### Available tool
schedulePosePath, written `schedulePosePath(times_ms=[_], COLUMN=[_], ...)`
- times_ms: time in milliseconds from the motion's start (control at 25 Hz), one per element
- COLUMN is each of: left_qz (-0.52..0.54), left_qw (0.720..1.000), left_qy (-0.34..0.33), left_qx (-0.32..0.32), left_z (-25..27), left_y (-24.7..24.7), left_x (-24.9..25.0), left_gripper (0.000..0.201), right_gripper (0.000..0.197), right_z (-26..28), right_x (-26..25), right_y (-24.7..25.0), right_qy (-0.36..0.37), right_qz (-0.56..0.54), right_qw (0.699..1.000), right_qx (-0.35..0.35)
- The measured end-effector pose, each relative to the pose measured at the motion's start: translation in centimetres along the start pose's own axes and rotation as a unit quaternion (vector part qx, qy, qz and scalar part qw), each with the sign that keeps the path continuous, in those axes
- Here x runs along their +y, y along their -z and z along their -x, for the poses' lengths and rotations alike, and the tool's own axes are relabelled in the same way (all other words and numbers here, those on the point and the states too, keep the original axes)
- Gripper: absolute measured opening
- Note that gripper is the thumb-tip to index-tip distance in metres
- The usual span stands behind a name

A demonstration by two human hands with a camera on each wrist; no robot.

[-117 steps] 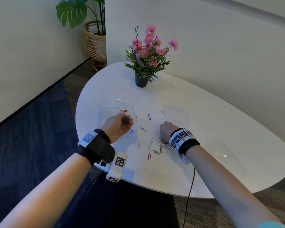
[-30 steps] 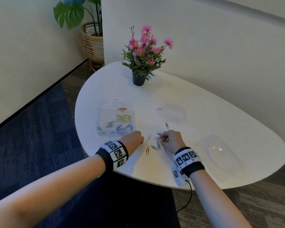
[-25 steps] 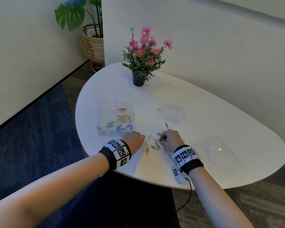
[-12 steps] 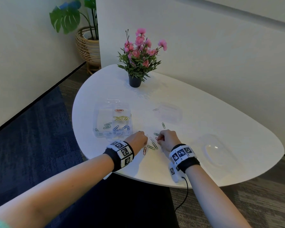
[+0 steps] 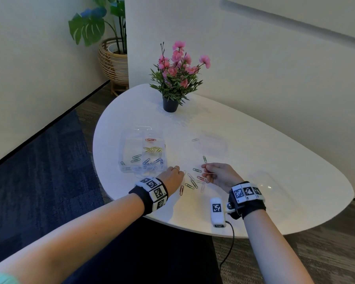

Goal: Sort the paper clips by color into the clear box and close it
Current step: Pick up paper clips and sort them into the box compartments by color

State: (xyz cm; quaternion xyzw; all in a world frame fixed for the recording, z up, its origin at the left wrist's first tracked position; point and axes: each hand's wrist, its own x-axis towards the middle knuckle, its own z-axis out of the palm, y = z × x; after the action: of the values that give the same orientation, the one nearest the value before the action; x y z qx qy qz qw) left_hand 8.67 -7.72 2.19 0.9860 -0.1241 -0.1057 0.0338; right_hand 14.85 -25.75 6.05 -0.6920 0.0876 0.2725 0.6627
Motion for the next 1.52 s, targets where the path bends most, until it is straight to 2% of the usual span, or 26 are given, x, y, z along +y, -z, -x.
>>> schedulePosePath(times_ms=[80, 200, 320, 440, 600, 640, 720, 800, 840, 920, 1000, 1120, 1200, 1400, 1440, 1480, 1520], left_qz=[-0.001, 0.061, 0.116, 0.153, 0.225, 0.266, 0.359, 0.486, 0.559, 0.665, 0.703, 0.720, 0.721, 0.727, 0.731, 0.737, 0.746], left_qw=[1.000, 0.998, 0.991, 0.985, 0.967, 0.955, 0.919, 0.855, 0.808, 0.723, 0.684, 0.663, 0.661, 0.654, 0.648, 0.641, 0.629], left_qy=[0.007, 0.033, 0.056, 0.077, 0.115, 0.131, 0.157, 0.175, 0.181, 0.189, 0.196, 0.204, 0.207, 0.209, 0.210, 0.211, 0.215], left_qx=[-0.004, -0.010, -0.021, -0.032, -0.009, 0.004, 0.032, 0.047, 0.042, 0.023, 0.021, 0.025, 0.020, 0.024, 0.029, 0.035, 0.045], left_z=[-0.1, -0.2, -0.3, 0.1, 1.0, 1.2, 1.8, 2.3, 2.7, 3.4, 3.9, 4.6, 5.0, 5.8, 6.1, 6.4, 6.8], left_y=[-0.2, 0.4, 0.8, 0.6, 1.0, 1.5, 2.9, 4.2, 4.7, 5.5, 5.8, 5.7, 5.4, 5.4, 5.5, 5.7, 5.8], left_x=[0.1, 0.1, 0.1, 0.3, -0.1, -0.4, -1.0, -1.4, -1.5, -1.7, -1.9, -2.3, -2.2, -2.5, -2.8, -3.3, -4.0], left_gripper=[0.035, 0.032, 0.030, 0.028, 0.026, 0.025, 0.026, 0.026, 0.026, 0.021, 0.018, 0.017, 0.017, 0.017, 0.017, 0.017, 0.017], right_gripper=[0.025, 0.032, 0.027, 0.017, 0.017, 0.016, 0.022, 0.034, 0.038, 0.034, 0.034, 0.023, 0.017, 0.033, 0.030, 0.028, 0.031], right_z=[0.4, 0.6, 0.8, 0.9, 0.3, 0.0, -0.3, -0.4, -0.6, -1.3, -2.2, -2.7, -2.7, -2.3, -2.1, -1.8, -1.4], right_x=[-0.4, -0.4, -0.3, 0.1, 0.8, 0.9, 1.1, 1.2, 1.2, 1.1, 0.9, 0.4, 0.2, 0.5, 0.4, 0.0, -0.9], right_y=[0.1, 0.0, 0.1, 0.4, 1.2, 1.4, 1.5, 1.0, 0.7, 0.0, -0.3, -0.6, -0.9, -0.9, -1.0, -1.1, -1.7], right_qy=[-0.018, -0.039, -0.041, -0.035, -0.056, -0.053, -0.033, -0.029, -0.031, -0.032, -0.033, -0.054, -0.051, -0.066, -0.066, -0.059, -0.041], right_qz=[-0.050, -0.103, -0.125, -0.082, 0.093, 0.180, 0.366, 0.481, 0.503, 0.521, 0.537, 0.574, 0.596, 0.642, 0.634, 0.605, 0.550], right_qw=[0.999, 0.993, 0.991, 0.996, 0.990, 0.977, 0.923, 0.867, 0.853, 0.839, 0.828, 0.805, 0.792, 0.761, 0.768, 0.792, 0.831], right_qx=[-0.008, -0.027, -0.033, 0.012, 0.092, 0.106, 0.118, 0.126, 0.133, 0.152, 0.160, 0.139, 0.125, 0.064, 0.058, 0.060, 0.070])
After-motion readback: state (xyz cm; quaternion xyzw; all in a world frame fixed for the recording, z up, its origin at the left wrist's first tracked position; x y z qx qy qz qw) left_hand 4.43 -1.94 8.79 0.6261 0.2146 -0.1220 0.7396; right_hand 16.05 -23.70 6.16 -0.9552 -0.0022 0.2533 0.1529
